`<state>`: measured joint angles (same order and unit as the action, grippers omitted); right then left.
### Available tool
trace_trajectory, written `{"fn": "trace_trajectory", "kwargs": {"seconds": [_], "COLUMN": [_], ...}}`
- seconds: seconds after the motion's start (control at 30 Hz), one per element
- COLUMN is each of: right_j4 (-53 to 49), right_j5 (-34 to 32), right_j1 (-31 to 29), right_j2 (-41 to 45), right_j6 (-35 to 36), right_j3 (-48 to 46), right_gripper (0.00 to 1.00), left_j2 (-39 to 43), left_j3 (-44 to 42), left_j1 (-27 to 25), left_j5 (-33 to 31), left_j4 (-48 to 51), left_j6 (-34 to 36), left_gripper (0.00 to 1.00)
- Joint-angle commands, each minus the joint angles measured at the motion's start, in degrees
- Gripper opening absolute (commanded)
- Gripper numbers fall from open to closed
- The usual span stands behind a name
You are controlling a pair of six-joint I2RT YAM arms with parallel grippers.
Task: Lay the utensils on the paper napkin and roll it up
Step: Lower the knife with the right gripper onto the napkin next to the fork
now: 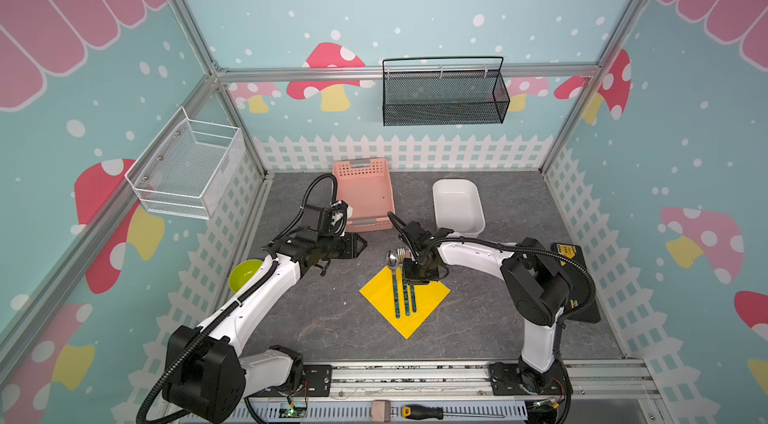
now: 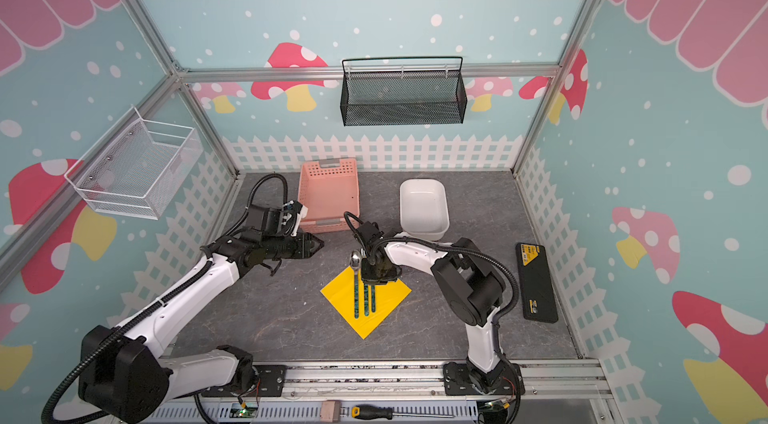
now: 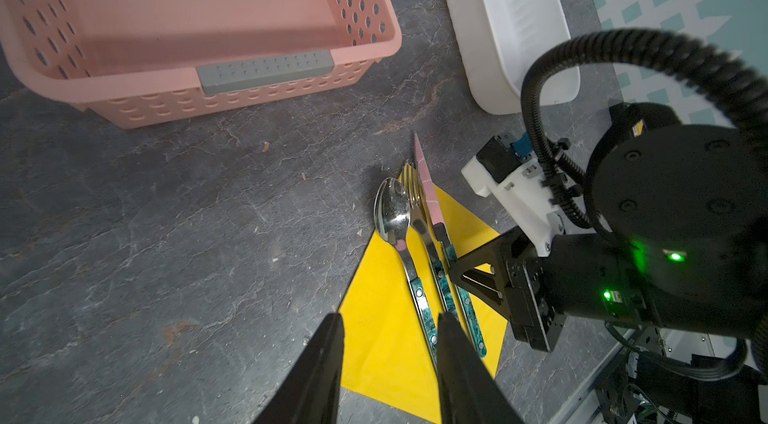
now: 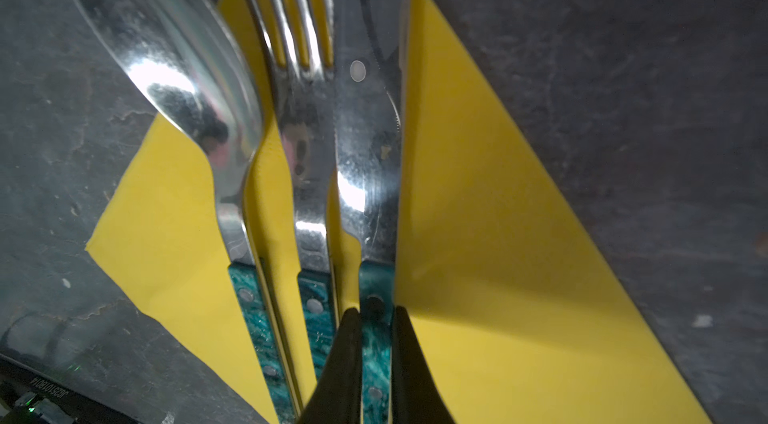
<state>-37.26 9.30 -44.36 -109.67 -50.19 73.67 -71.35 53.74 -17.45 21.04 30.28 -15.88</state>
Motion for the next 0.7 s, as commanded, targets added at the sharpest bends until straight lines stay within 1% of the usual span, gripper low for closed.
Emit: {"fn": "trace_trajectory", "kwargs": {"seconds": [0.0, 0.3, 0.43, 0.6, 0.67], "right_j4": [-1.98, -2.51, -2.47, -2.56, -2.53], "right_j5": [-1.41, -1.55, -1.56, -1.56, -1.57], "right_j1": [-0.42, -0.38, -0.38, -0.38, -0.35], "right_j2": [-1.37, -1.84, -2.17, -2.11, -2.08], "right_j6": [0.09, 0.27, 0.18, 0.01, -0.08], "right_j3": [1.39, 0.86, 0.86, 0.68, 0.76], "right_gripper": [0.12, 0.13, 0.16, 0.17, 0.19], "left_j2": [-0.32, -0.54, -0.54, -0.54, -0.56], "left_j3": [1.81, 1.82, 1.9, 1.9, 1.83], "left_j1": [-0.21, -0.3, -0.29, -0.3, -0.28], "left_j5": [-0.49, -0.3, -0.23, -0.33, -0.37], "left_j4": [0.74, 0.74, 0.74, 0.84, 0.87], "left_j6": [0.5, 0.54, 0.53, 0.59, 0.6], "left_gripper": [0.39, 0.4, 0.4, 0.4, 0.4]}}
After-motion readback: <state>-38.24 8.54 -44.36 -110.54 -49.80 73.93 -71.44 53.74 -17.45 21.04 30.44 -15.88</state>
